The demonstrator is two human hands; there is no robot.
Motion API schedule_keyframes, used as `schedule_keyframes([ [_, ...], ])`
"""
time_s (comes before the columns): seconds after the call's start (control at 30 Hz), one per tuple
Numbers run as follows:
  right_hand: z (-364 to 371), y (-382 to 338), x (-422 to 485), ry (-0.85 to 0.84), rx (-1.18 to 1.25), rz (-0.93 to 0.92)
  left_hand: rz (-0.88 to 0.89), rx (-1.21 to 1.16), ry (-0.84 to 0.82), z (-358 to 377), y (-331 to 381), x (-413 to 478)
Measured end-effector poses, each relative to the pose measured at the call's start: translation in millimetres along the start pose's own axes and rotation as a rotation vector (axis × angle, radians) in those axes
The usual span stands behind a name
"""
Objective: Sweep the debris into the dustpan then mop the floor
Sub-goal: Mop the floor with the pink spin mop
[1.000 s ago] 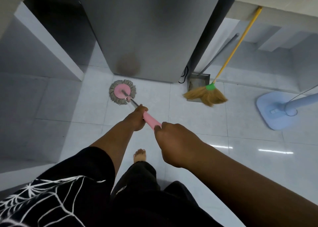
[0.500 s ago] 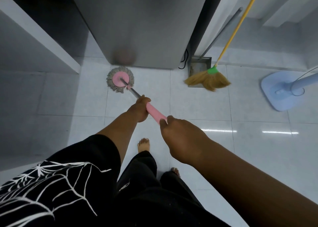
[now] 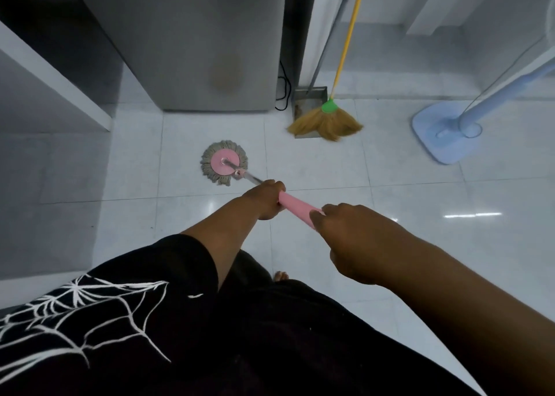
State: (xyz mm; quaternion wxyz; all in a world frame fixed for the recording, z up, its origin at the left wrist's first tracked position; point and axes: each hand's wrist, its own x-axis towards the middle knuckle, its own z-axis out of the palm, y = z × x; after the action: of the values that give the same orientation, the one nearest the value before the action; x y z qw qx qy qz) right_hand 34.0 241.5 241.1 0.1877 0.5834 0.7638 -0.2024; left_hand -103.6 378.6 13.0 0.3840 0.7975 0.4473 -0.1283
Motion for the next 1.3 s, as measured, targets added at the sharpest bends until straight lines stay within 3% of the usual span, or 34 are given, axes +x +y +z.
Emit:
schedule_keyframes([
  [0.13,2,9,-37,-0.005,-0.008,0.029,0.126,-0.044,-0.010,20,26,-9],
  [0.47,-9,1,-18,-0.003,-0.047,0.012,0.117,-0.125,0.005,13,5,-2],
  [1.07,-94,-76,207,-0.007,0.027,0.066,0.115,-0.063,-0.034,-151,-168,90],
  [1.3,-91,-88,222,0.022,0.091,0.144,0.155,0.062,-0.107,-169,-178,97],
])
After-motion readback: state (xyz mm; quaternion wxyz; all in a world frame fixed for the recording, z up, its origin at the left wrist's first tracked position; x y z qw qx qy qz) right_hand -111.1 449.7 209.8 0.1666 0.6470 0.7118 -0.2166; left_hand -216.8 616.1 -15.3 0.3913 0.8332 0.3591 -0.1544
